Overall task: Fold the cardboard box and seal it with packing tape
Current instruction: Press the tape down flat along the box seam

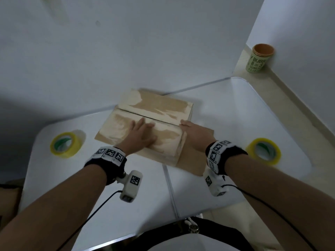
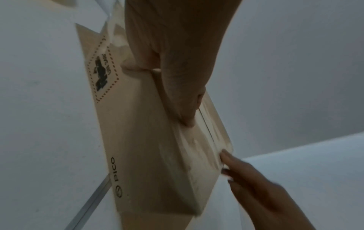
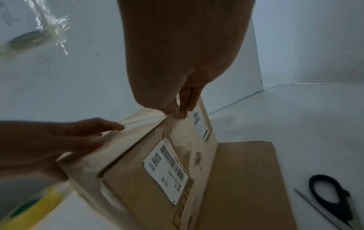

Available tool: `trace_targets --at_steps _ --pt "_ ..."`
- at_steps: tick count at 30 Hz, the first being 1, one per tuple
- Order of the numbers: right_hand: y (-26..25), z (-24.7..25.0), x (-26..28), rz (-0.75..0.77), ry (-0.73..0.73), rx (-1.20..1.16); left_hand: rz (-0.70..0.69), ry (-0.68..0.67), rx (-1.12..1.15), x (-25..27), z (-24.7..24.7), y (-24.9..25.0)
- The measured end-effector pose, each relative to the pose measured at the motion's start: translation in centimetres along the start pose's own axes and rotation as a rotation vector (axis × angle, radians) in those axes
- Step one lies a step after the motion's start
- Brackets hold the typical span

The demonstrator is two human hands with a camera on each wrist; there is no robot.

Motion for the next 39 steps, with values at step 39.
trace_targets --at_steps 39 --pt "17.7 -3.8 5.3 -0.752 0.599 -0.695 -0.063 -0.36 -0.332 0.8 -7.1 11.7"
Point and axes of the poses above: each hand's wrist, its own x-axis away from the middle knuckle, its own z-axis out of the back of the hand, y = z × x, the point moved 8 cm from there along -x, towards the middle knuckle, and after that the axes turned 8 degrees about -x, right-handed, at the moved point
